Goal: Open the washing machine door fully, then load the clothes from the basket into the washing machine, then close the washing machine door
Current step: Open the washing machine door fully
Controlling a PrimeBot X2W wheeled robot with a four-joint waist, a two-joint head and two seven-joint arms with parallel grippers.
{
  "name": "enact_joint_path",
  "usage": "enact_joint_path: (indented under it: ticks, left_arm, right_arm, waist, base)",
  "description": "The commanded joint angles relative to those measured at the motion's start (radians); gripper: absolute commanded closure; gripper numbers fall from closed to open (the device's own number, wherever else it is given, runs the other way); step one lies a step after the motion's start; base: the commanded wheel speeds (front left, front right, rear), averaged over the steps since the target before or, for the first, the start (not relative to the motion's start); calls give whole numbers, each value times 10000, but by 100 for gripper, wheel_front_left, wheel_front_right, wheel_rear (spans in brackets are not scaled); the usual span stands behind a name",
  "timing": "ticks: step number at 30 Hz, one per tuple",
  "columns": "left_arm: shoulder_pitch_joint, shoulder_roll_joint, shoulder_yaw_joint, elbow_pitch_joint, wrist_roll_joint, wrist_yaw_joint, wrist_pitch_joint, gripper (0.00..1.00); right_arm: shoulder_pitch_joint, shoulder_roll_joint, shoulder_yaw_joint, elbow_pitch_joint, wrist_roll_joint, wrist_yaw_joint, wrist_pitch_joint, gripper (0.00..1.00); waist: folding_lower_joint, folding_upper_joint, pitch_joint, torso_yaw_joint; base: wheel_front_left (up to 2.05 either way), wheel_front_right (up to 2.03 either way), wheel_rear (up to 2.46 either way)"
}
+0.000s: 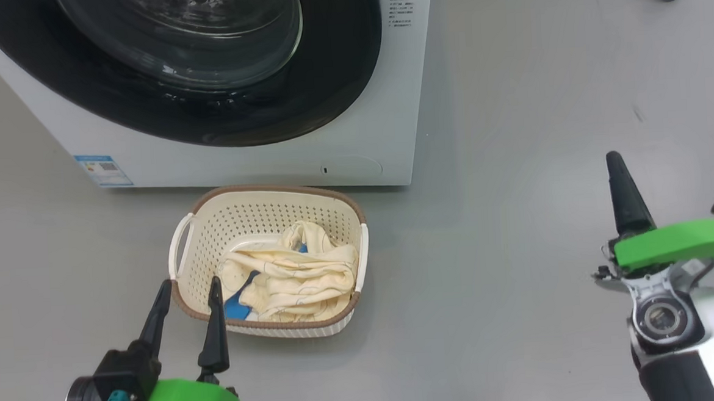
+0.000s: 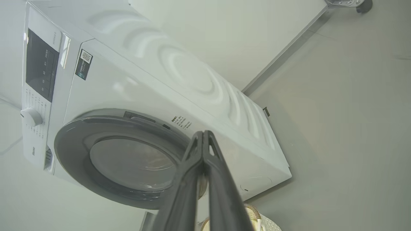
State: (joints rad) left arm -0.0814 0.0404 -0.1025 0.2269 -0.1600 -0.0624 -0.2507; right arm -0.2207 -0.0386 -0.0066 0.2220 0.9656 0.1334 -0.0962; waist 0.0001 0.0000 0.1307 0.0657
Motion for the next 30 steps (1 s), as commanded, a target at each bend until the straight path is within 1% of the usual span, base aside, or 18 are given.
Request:
enact_joint_path:
  ticks: [1, 4, 8, 14, 22, 26, 30]
  left_arm:
    - [-512, 99, 274, -264, -44, -42, -111, 0]
    - [-656, 99, 209, -308, -61, -40, -111, 0]
    - [-836, 99, 156, -399, -92, -32, -111, 0]
    - [-1041, 99, -12, -446, -186, -3, -111, 0]
    - [-1364, 99, -322, -614, -332, 35, -111, 0]
    - [-1496, 99, -485, -655, -410, 79, -111, 0]
    - [-1712, 99, -784, -644, -495, 116, -111, 0]
  right_arm:
    - [-652, -116, 34, -342, 415, -27, 263, 100]
    - [-1089, -116, -366, -384, 1064, -27, 869, 100]
    - [-1758, -192, -841, -474, 1425, -27, 1660, 100]
    - [-2645, -441, -1214, -426, 1090, -27, 2424, 100]
    - [-3917, -371, -1345, -400, 693, -27, 3464, 100]
    - [-4489, -316, -1462, -208, 755, -27, 3888, 100]
    - [-5343, -256, -1903, 354, 1171, -27, 4301, 100]
  waist:
    - [-1, 0, 154, 137]
    - [-1, 0, 361, 292]
    - [-1, 0, 670, 499]
    - [-1, 0, 1149, 800]
    - [-1, 0, 1885, 1267]
    - [-1, 0, 2161, 1431]
    - [-1, 0, 2486, 1662]
  base:
    - [0, 0, 0]
    - [0, 0, 0]
    - [0, 0, 0]
    - [0, 0, 0]
    - [0, 0, 0]
    - [0, 0, 0]
    - [0, 0, 0]
